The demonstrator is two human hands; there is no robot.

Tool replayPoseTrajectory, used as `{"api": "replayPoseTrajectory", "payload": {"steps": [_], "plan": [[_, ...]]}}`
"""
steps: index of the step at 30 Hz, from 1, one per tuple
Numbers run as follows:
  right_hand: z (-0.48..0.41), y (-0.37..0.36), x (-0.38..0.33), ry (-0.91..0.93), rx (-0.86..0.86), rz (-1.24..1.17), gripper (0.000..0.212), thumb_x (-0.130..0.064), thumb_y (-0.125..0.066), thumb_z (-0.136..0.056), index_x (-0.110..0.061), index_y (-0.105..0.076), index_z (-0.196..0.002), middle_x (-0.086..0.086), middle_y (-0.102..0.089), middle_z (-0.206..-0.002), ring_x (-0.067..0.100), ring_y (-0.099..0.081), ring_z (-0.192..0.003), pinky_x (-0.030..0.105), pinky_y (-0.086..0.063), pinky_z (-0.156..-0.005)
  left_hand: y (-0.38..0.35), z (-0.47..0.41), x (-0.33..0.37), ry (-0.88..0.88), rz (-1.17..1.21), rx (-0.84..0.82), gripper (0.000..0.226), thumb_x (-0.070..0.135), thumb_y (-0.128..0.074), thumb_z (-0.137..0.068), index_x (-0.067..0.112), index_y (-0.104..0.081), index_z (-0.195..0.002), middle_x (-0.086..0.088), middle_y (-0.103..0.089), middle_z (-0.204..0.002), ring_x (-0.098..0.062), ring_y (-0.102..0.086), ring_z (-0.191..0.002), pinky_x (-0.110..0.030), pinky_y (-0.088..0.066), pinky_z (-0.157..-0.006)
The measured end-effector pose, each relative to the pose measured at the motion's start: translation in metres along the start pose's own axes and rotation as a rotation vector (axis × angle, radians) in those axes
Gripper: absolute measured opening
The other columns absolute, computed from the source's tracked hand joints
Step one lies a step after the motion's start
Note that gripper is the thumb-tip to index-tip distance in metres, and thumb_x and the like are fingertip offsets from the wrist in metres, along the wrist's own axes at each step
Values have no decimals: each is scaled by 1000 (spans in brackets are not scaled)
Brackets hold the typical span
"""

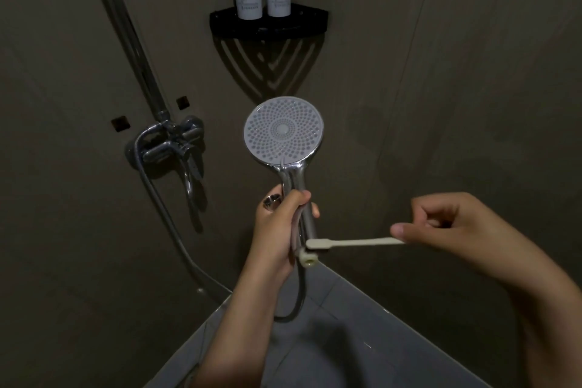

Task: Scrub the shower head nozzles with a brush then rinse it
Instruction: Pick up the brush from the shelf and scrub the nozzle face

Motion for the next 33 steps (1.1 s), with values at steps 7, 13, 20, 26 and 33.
{"api": "replayPoseTrajectory", "payload": {"steps": [7,13,20,26,33], "plan": [[-3,-8,-4,34,-7,-4,36,-42,-72,-72,-19,-52,-52,0,-38,-49,12,-35,-48,15,-31,-47,-3,-3,-3,-4,-67,-4,10,7,-56,-86,14,-57,-79,-3,-56,-53,-14,-51,-50,-21,-42,-46],[-3,-8,3,-23,-37,10,32,-40,-69,-69,-20,-51,-50,-4,-35,-48,11,-34,-47,16,-31,-48,-2,-3,-5,-8,-83,-13,6,7,-57,-85,11,-56,-80,-6,-56,-56,-13,-53,-52,-21,-43,-46],[-3,-4,15,-76,-71,15,34,-47,-68,-65,-19,-53,-52,3,-40,-53,16,-38,-50,18,-36,-49,-3,-4,-5,-16,-80,-15,5,7,-56,-86,11,-55,-83,-4,-56,-54,-11,-54,-50,-19,-44,-46],[-5,1,25,-40,-20,-40,47,-61,-72,-59,-20,-50,-51,0,-31,-50,14,-31,-48,17,-30,-48,-3,-8,-7,7,-14,-19,5,9,-56,-86,12,-59,-88,-3,-57,-57,-11,-52,-51,-21,-44,-47],[-9,-3,29,6,40,-213,47,-63,-74,-58,-21,-54,-52,2,-31,-49,14,-31,-47,20,-29,-46,-10,-8,-11,106,168,-121,42,31,-59,-76,22,-61,-117,1,-62,-71,-7,-54,-55,-19,-46,-48]]}}
Point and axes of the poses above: each hand's wrist, its own z-axis away from the middle knuckle, its own y-axis out of the back of the hand, x = y × z, the point moved 5 cm from there along -z, towards the middle knuckle
